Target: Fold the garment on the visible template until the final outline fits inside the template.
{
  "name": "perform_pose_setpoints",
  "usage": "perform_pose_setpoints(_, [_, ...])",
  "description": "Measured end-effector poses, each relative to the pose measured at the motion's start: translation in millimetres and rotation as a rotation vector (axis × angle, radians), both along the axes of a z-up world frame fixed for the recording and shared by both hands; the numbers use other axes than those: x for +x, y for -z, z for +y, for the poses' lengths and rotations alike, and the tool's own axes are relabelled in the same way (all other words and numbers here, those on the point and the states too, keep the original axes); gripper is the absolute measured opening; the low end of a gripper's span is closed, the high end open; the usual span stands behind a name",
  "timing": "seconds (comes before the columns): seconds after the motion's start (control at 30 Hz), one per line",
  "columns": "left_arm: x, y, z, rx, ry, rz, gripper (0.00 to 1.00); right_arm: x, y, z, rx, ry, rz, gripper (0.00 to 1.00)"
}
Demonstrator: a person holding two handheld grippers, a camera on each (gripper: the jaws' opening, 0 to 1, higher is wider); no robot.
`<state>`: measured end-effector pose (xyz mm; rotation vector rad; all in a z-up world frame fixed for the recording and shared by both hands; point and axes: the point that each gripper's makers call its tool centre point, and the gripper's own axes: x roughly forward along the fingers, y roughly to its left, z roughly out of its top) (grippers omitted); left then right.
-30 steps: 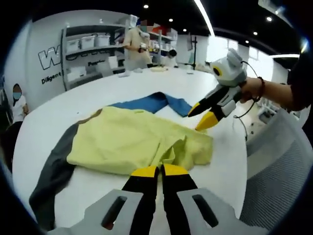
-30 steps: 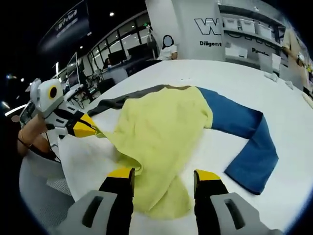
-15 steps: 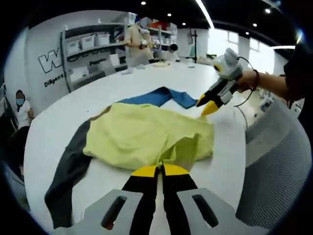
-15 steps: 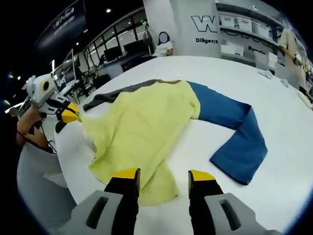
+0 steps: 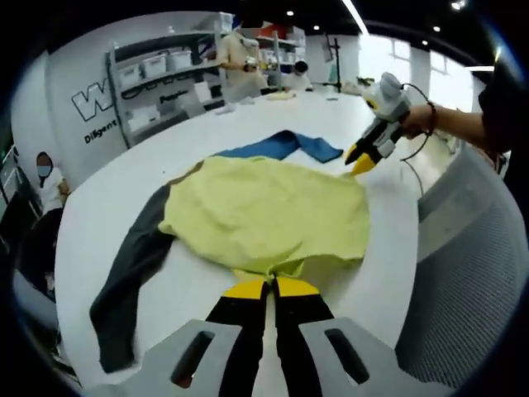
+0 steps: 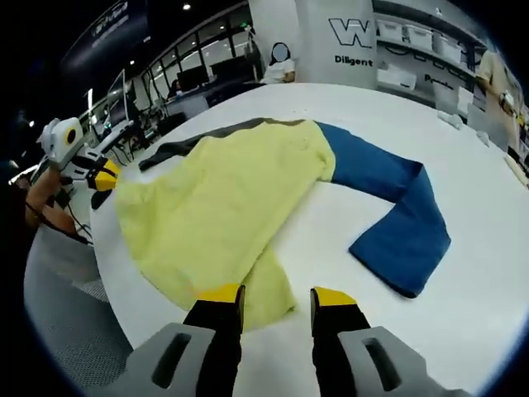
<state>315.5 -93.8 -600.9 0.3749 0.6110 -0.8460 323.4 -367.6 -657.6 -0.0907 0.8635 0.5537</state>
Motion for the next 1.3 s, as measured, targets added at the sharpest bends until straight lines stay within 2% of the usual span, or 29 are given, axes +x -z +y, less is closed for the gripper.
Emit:
perform_pose_setpoints(0.33, [-9.9, 13.7, 15.1, 0.045, -0.012, 0.031, 0.00, -0.7, 20.3, -7.6, -0.026, 0.003, 0.048, 0.10])
perform_pose_setpoints(0.43, [-11.7, 17.8, 19.1, 0.060, -0.014, 0.034, 0.00, -0.3, 21.5, -7.5, -0.018, 0.004, 0.047, 0.01])
perform_pose_setpoints(0.53, [-13.2, 22.9, 24.7, 0.063, -0.028, 0.041, 0.00, -0.7, 21.0, -6.8, 0.007, 0.019, 0.060, 0.00])
perform_pose_setpoints(0.63, [-14.8, 26.3, 28.9, 0.078, -0.034, 0.046, 0.00, -2.4, 19.3, -5.6, -0.006, 0.009, 0.054, 0.00])
perform_pose_setpoints(0.87, [-15.0, 25.6, 29.9, 0.076, -0.040, 0.045, 0.00, -7.7, 0.7, -6.1, 0.001, 0.030, 0.029, 0.00])
perform_pose_setpoints(1.03, [-15.5, 24.3, 29.3, 0.080, -0.039, 0.038, 0.00, -11.7, -16.7, -11.6, 0.017, 0.079, -0.005, 0.00])
perform_pose_setpoints(1.3, [-16.8, 22.8, 30.2, 0.074, -0.041, 0.030, 0.00, -26.5, -35.3, -15.9, 0.029, 0.114, -0.045, 0.00])
